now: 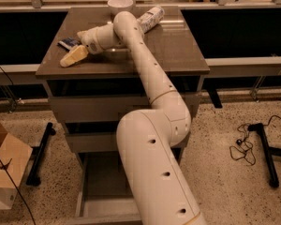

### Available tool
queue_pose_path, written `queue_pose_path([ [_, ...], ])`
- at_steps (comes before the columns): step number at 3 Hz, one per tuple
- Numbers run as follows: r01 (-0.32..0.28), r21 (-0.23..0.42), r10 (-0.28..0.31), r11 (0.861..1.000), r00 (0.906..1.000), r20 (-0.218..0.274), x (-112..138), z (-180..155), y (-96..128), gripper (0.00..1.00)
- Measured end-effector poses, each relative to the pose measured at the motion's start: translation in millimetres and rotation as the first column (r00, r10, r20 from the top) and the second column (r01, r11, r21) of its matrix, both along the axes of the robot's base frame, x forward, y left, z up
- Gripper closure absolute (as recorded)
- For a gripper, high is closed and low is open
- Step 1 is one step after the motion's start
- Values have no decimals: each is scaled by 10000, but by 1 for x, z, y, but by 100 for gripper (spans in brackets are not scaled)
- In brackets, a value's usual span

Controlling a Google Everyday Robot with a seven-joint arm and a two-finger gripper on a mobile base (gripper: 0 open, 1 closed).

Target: Place rxbar blueberry into bottom drawer

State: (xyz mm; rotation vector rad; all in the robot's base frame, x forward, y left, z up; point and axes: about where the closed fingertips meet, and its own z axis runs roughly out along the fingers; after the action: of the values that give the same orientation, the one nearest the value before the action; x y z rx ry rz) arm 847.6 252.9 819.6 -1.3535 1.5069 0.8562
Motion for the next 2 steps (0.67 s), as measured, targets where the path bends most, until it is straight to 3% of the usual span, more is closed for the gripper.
queue_pose_path([
  [1, -28, 487, 48, 9988, 9992, -401, 2, -9, 10, 25],
  [2, 2, 505, 20, 9987, 9991, -425, 3, -8, 10, 56],
])
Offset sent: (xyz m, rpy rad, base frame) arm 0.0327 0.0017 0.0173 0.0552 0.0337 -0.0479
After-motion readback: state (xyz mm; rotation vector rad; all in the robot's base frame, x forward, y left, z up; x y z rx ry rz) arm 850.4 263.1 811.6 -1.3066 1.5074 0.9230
